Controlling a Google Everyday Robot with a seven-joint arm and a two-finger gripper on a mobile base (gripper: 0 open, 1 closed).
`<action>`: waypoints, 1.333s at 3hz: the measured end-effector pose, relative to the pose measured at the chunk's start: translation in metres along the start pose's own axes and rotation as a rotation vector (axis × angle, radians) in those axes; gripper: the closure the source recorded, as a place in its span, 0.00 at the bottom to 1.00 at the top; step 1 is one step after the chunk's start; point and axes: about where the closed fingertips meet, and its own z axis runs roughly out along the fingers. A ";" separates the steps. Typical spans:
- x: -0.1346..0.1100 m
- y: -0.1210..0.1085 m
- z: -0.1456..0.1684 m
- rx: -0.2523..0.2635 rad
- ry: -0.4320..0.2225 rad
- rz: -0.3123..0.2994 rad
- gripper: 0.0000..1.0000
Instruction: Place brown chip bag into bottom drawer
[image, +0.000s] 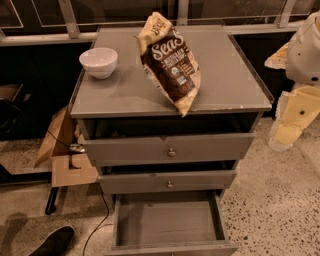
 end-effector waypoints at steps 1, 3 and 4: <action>0.000 0.000 0.000 0.000 0.000 0.000 0.00; -0.023 -0.034 0.020 0.097 -0.051 0.112 0.00; -0.045 -0.067 0.041 0.161 -0.089 0.210 0.00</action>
Offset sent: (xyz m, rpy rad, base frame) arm 0.0369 0.0153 -0.0049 0.0589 -0.0736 -0.0777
